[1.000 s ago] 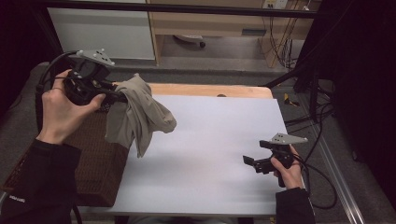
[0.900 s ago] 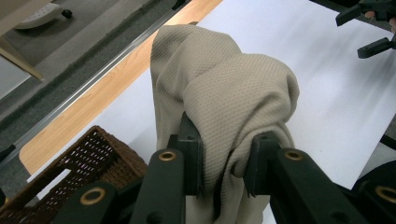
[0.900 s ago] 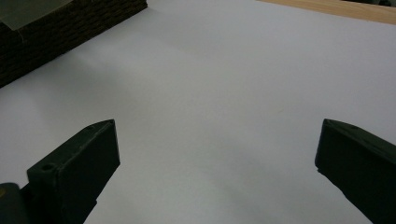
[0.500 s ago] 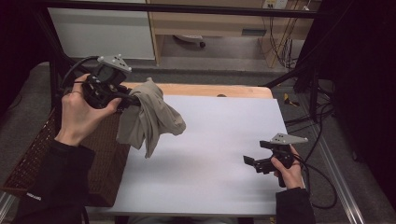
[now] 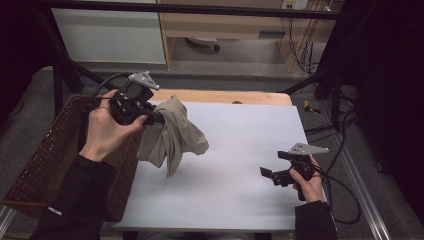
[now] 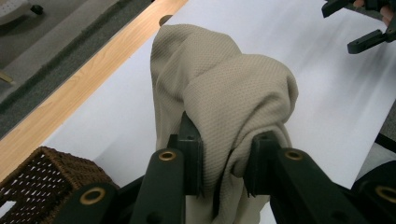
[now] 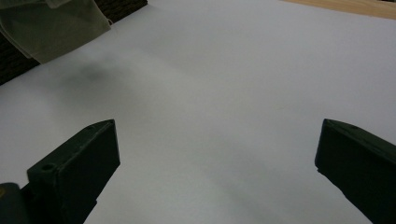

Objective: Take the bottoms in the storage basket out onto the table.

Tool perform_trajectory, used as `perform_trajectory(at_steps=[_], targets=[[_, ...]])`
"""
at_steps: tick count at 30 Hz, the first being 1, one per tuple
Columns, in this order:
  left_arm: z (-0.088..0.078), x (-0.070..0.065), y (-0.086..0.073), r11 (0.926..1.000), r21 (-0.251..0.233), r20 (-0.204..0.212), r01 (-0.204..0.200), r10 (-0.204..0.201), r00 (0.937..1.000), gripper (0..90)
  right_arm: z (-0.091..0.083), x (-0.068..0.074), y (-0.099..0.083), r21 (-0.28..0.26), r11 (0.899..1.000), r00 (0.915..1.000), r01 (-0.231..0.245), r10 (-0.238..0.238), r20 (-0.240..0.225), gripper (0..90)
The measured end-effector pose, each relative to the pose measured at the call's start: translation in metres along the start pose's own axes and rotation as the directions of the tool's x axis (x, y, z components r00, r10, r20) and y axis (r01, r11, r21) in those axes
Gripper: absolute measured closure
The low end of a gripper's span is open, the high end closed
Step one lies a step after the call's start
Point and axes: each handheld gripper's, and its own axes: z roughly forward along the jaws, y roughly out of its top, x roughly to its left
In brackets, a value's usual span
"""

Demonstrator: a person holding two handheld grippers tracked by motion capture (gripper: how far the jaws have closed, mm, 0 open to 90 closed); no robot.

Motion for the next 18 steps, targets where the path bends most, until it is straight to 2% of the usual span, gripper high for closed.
perform_trajectory(at_steps=[18], targets=[[0.044, -0.012, -0.001, 0.9996, 0.025, 0.023, -0.009, 0.008, 0.9997, 71.3, 0.0, 0.0, 0.0, 0.004, 1.0, 1.0, 0.003, -0.003, 0.002, 0.4]])
